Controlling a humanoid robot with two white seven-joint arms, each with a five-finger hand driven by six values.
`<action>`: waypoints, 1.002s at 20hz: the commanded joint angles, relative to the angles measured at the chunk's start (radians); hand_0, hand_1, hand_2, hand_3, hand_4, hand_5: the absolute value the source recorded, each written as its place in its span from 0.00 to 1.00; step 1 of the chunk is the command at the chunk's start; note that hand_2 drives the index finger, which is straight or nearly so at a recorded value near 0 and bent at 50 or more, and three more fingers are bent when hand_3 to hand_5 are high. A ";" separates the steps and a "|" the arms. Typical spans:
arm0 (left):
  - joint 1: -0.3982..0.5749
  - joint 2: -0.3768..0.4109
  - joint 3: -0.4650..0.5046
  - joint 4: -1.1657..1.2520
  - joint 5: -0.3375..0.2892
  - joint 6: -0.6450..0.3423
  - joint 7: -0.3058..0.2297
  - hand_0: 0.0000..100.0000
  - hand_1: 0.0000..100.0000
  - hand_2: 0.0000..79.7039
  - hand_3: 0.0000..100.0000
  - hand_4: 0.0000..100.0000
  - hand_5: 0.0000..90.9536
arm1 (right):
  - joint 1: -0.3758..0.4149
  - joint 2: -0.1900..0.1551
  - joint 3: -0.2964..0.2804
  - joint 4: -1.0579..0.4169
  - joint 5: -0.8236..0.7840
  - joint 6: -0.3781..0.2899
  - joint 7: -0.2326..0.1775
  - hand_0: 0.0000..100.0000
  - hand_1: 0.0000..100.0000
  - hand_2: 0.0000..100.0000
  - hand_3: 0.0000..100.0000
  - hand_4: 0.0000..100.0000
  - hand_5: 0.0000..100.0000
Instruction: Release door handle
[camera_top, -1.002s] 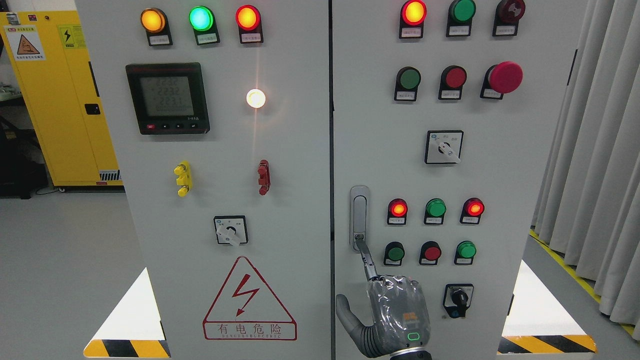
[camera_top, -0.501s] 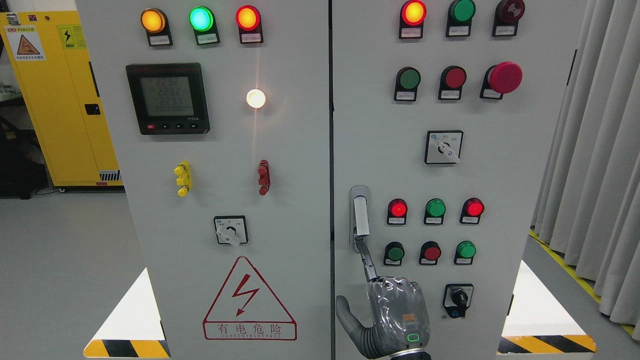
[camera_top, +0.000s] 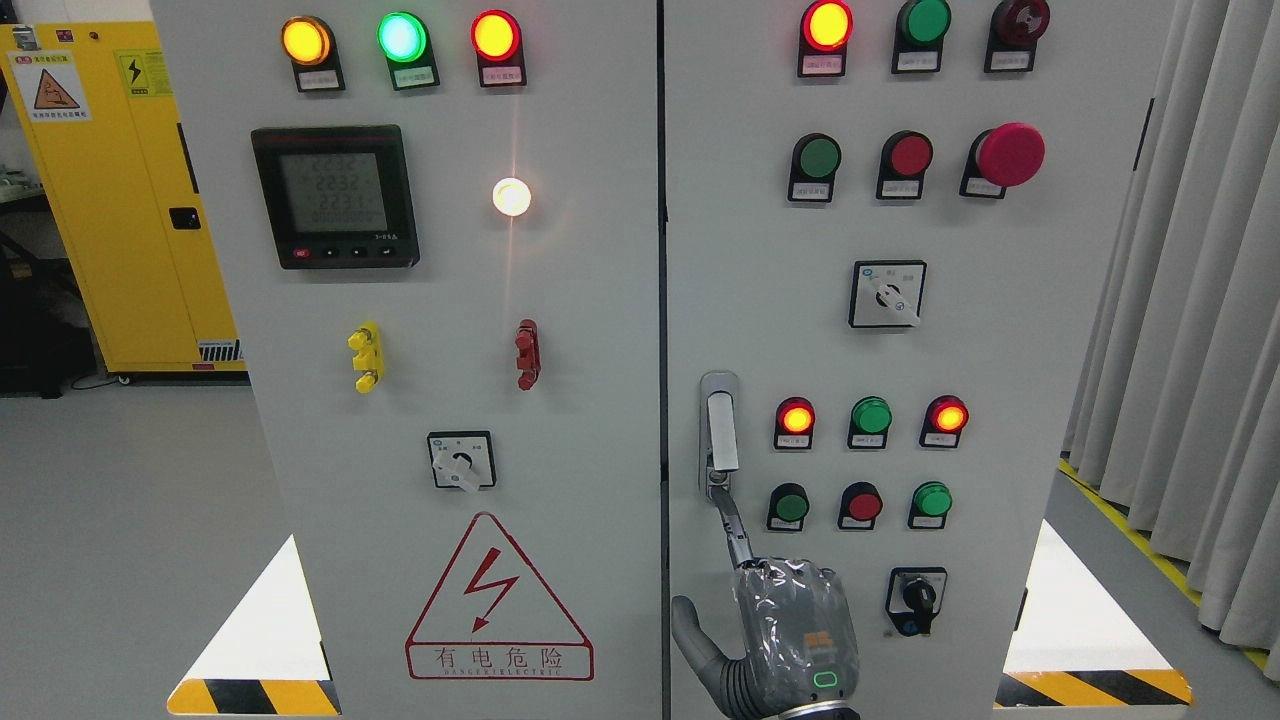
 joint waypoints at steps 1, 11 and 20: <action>0.000 0.000 0.000 -0.012 0.000 0.000 0.000 0.12 0.56 0.00 0.00 0.00 0.00 | 0.001 0.000 0.002 -0.006 0.000 -0.006 -0.007 0.50 0.42 0.01 1.00 1.00 1.00; 0.000 0.000 0.000 -0.012 0.000 0.000 0.000 0.12 0.56 0.00 0.00 0.00 0.00 | 0.015 -0.003 0.012 -0.083 0.002 -0.010 -0.014 0.51 0.42 0.01 1.00 1.00 1.00; 0.000 0.000 0.000 -0.012 0.000 0.000 0.000 0.12 0.56 0.00 0.00 0.00 0.00 | 0.030 -0.003 0.012 -0.101 0.002 -0.013 -0.019 0.52 0.43 0.12 1.00 1.00 1.00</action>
